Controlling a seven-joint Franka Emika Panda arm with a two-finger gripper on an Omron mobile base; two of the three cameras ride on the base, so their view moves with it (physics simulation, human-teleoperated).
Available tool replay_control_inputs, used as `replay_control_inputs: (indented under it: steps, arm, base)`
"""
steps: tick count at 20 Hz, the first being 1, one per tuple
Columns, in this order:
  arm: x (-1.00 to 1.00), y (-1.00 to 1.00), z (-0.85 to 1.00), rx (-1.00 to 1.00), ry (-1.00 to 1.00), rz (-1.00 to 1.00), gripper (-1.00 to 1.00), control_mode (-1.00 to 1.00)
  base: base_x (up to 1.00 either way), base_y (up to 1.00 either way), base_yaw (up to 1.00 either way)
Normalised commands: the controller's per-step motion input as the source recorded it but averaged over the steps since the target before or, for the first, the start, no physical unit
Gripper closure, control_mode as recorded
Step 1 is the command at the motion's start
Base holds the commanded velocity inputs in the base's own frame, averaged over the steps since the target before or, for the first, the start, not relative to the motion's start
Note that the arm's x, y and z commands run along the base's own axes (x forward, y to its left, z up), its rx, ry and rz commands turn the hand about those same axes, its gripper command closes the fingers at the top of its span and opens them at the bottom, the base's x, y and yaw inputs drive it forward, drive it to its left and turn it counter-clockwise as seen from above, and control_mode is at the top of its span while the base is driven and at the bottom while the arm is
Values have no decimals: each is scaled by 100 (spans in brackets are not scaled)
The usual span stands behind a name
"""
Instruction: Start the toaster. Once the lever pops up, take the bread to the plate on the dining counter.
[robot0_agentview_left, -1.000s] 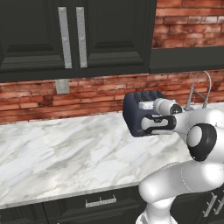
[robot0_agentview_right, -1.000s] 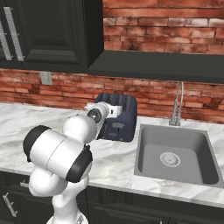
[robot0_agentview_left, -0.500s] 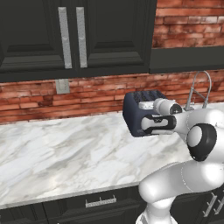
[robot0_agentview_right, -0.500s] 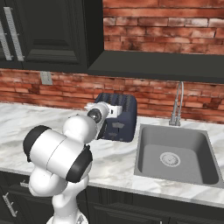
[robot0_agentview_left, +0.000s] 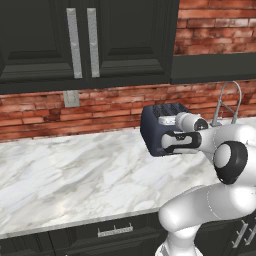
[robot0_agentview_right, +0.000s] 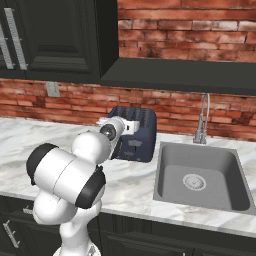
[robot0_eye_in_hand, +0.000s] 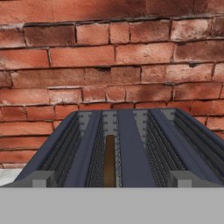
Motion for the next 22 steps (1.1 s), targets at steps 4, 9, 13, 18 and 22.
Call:
replay_control_inputs:
  steps: [4, 9, 13, 18, 22]
  arm:
    - [0, 0, 0, 0, 0, 0, -100, -100]
    - [0, 0, 0, 0, 0, 0, -100, -100]
    - [0, 0, 0, 0, 0, 0, -100, -100]
    - [0, 0, 0, 0, 0, 0, -100, -100]
    - [0, 0, 0, 0, 0, 0, -100, -100]
  base:
    - [0, 0, 0]
    - [0, 0, 0]
    - [0, 0, 0]
    - [0, 0, 0]
    - [0, 0, 0]
